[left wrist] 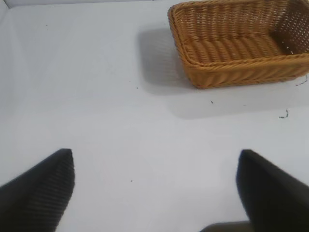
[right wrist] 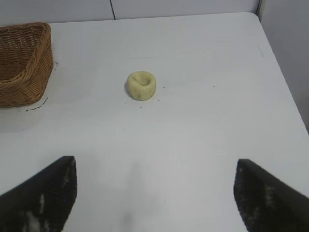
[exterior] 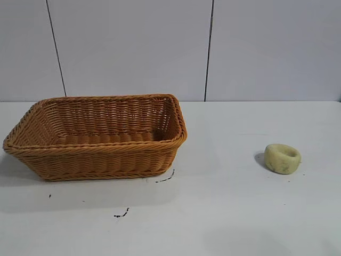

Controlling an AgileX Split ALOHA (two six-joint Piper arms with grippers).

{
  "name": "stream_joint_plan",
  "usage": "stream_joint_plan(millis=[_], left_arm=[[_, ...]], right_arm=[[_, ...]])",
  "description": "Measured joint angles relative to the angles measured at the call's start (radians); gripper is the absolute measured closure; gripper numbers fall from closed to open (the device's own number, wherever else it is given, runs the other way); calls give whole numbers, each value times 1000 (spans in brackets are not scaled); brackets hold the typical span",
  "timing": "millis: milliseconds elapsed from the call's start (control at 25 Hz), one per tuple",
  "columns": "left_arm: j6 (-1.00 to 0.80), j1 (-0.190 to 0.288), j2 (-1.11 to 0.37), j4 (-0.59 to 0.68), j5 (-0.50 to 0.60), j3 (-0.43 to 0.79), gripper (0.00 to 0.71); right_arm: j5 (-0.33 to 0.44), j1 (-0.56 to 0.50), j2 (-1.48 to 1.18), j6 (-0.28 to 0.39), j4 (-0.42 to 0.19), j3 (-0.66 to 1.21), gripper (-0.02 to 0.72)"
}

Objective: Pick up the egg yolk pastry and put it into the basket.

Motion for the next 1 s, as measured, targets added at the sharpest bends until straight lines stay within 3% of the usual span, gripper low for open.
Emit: stream_joint_plan(millis=[360, 600, 1000], left_arm=[[0, 0, 0, 0, 0, 0, 17], [0, 0, 0, 0, 0, 0, 17], [0, 0, 0, 0, 0, 0, 17]], right_arm=[[0, 0, 0, 0, 0, 0, 66], [1, 0, 13, 0, 0, 0, 15], [25, 0, 533, 0, -4, -183, 8]])
